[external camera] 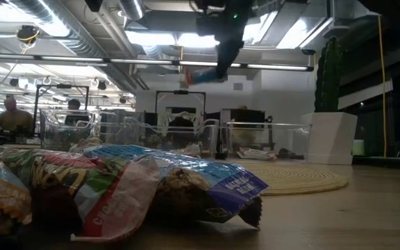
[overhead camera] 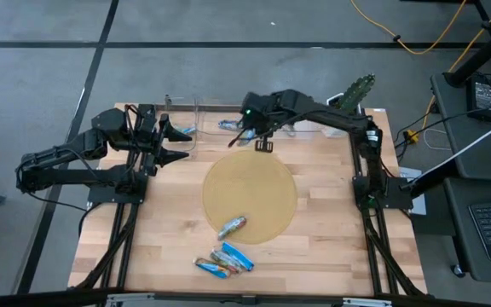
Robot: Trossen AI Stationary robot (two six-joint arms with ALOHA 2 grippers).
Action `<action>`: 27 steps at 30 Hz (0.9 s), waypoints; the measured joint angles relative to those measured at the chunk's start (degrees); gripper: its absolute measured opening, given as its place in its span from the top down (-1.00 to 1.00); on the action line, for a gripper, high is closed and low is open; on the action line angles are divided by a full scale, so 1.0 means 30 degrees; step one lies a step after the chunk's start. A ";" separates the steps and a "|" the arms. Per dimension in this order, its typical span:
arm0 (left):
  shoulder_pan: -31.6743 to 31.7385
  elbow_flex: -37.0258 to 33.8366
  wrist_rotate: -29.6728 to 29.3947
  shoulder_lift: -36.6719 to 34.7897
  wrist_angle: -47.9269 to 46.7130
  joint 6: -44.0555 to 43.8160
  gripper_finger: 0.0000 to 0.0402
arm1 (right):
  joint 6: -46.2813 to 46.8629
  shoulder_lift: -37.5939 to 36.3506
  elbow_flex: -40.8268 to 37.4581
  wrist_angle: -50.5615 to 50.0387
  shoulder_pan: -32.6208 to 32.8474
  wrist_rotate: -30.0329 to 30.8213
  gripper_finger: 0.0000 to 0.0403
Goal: Pick and place Granola Bars by type
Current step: Put the red granola bar into the right transparent bin
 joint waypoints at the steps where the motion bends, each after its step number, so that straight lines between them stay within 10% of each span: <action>1: -0.0005 0.0000 0.0000 -0.0004 0.0000 0.0000 -0.26 | 0.0123 -0.0325 0.0000 -0.0143 -0.0180 -0.0018 0.83; 27: -0.0093 0.0000 -0.0017 0.0000 -0.0117 0.0015 -0.26 | 0.3147 -0.6654 -0.0029 -0.3824 -0.4233 0.1629 0.85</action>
